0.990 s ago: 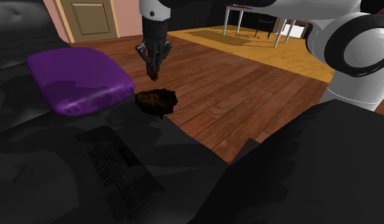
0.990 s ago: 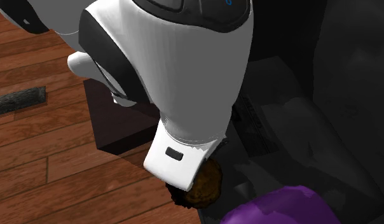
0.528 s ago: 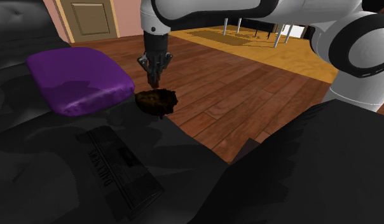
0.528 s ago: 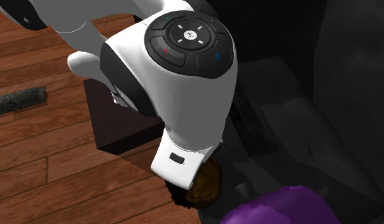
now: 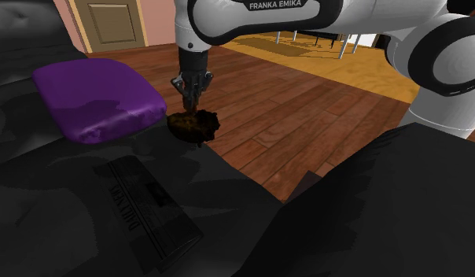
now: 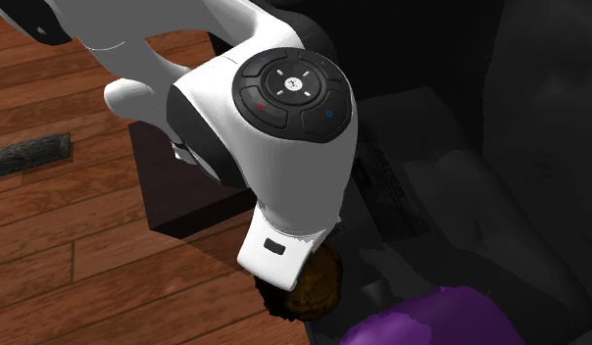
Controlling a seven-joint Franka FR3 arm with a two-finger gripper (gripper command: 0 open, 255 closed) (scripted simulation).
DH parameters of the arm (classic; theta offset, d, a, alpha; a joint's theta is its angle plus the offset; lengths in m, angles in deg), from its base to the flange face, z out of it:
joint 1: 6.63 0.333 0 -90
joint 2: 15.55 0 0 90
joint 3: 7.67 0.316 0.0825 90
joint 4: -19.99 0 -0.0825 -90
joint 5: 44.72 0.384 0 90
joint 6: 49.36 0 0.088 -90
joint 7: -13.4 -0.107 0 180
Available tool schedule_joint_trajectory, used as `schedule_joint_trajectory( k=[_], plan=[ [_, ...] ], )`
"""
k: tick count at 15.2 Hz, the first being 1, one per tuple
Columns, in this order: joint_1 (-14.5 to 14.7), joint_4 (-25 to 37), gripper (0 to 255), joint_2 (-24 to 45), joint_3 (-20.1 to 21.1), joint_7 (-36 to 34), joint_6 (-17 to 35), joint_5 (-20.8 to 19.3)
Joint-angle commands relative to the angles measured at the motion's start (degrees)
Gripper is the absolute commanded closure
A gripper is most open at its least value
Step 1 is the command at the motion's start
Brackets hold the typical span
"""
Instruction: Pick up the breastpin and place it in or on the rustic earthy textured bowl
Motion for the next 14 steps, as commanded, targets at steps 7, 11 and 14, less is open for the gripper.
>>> schedule_joint_trajectory(
  k=[7, 11, 14],
  plan=[
    [0.0, 0.0, 0, 0.0, 0.0, 0.0, 0.0, 0.0],
    [0.3, 5.8, 0, 0.1, 0.2, 0.1, -5.8, 0.0],
    [0.3, 7.5, 0, 0.2, 0.3, 0.0, -7.4, -0.1]
  ],
)
